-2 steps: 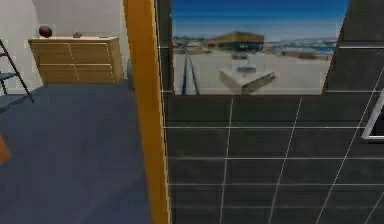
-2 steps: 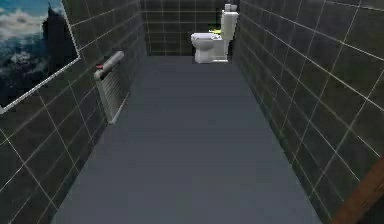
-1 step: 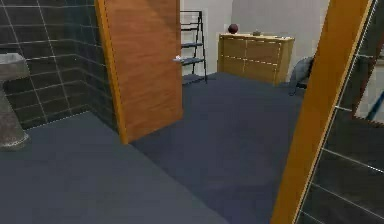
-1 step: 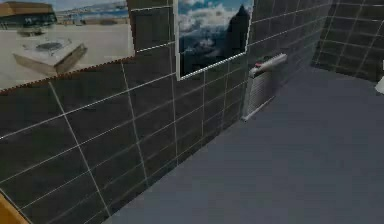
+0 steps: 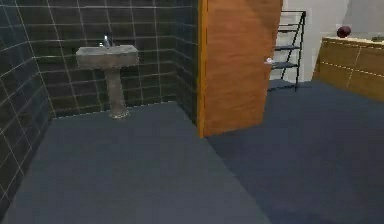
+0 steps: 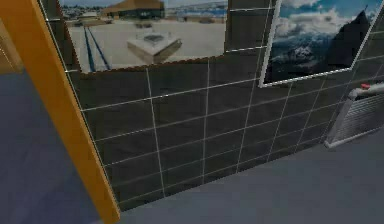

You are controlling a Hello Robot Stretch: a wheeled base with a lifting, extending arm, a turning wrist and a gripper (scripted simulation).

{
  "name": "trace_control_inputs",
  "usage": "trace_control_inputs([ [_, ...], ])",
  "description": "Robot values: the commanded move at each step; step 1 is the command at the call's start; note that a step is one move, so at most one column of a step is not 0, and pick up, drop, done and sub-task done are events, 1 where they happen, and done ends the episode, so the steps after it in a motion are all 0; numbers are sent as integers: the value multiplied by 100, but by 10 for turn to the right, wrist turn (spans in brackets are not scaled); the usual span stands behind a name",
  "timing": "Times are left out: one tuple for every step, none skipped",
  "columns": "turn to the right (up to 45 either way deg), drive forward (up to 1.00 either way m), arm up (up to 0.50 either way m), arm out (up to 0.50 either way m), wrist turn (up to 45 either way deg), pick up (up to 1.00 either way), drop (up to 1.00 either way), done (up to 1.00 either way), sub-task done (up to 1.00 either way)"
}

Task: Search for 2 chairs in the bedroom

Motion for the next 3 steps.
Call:
trace_control_inputs([
  [0, 45, 0, 0, 0, 0, 0, 0, 0],
  [330, 0, 0, 0, 0, 0, 0, 0, 0],
  [0, 85, 0, 0, 0, 0, 0, 0, 0],
])
